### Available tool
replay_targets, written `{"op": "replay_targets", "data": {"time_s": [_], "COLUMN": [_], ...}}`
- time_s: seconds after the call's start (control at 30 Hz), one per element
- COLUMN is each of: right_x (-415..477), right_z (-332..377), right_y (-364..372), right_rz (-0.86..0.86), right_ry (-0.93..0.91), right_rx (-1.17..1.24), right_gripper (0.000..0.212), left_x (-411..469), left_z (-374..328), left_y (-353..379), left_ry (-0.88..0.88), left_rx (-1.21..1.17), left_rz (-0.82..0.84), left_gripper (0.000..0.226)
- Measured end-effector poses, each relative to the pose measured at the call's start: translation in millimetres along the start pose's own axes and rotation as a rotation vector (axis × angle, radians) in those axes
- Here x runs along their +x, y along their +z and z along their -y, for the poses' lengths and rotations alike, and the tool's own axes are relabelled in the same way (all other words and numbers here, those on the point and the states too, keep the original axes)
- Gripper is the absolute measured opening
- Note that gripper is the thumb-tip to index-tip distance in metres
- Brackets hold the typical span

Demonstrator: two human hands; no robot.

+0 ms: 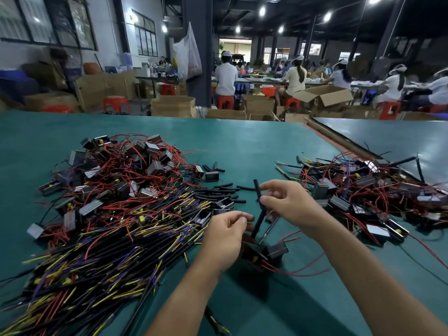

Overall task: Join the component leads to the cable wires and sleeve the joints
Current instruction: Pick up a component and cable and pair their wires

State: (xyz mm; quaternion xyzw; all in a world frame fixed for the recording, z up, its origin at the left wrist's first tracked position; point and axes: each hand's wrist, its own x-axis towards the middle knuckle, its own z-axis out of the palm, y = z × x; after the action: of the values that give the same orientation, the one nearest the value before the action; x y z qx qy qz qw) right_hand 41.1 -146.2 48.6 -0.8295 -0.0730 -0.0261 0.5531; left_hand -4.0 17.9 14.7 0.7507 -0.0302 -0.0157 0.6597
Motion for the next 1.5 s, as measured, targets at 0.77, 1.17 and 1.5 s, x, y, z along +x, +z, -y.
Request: {"op": "replay_targets", "data": {"time_s": [0.77, 1.17, 1.5], "right_x": [-23.7, -21.9, -26.1], "right_z": [-8.1, -7.4, -6.1], "right_y": [-6.0, -7.1, -8.2], "right_rz": [0.096, 0.053, 0.194], "right_ry": [-0.072, -0.061, -0.056], "right_rx": [0.495, 0.397, 0.369], "right_gripper": [0.014, 0.014, 0.015], "left_x": [-4.5, -4.1, -6.7], "left_z": [-2.1, -3.6, -6.0], "left_y": [2.4, 3.5, 2.6], "left_ry": [0.018, 0.049, 0.129], "left_rx": [-0.01, -0.049, -0.061], "left_rz": [0.108, 0.072, 0.048], "left_gripper": [0.007, 0.007, 0.014]}}
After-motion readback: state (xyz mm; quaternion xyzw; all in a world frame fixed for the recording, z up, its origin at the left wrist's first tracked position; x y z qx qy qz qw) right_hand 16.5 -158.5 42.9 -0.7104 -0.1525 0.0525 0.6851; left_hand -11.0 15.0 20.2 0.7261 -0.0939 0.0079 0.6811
